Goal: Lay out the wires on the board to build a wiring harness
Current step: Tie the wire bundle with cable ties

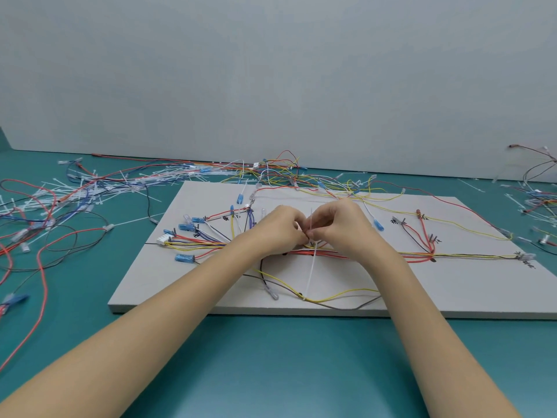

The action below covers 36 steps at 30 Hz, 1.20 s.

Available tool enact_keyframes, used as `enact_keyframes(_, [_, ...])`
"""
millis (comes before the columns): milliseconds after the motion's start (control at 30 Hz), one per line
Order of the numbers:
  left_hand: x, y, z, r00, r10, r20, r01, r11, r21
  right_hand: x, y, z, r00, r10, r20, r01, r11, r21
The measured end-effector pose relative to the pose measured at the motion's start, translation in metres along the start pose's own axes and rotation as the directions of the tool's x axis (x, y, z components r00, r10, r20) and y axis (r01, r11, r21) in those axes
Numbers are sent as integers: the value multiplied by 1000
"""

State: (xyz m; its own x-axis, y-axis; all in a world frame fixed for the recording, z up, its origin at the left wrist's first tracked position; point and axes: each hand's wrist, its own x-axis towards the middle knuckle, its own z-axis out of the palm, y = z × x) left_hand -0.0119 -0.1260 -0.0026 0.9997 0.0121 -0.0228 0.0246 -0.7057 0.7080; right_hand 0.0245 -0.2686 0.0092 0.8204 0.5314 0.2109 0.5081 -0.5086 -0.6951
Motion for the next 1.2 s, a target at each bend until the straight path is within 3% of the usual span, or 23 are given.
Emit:
enact_keyframes(133, [2,0,-1,999,6,37,-10,992,123,0,-5,-1,996,-88,-26,86,995,-49])
enact_keyframes(333, [1,-3,0,1000,23,11,-23,999,44,6,-20,-7,980,-183,-78,177,981,-80])
enact_keyframes(633, [2,-9,4,999,42,-13,-40,995,89,2,-15,-11,985,-172,15,172,980,-101])
enact_keyframes(1000, [-1,-8,3,998,61,-22,-60,997,57,1,-18,-10,981,-193,-36,193,981,8])
enact_keyframes(1200, [1,-9,4,996,77,-37,-76,997,20,0,-22,-6,975,-222,-8,221,975,-26])
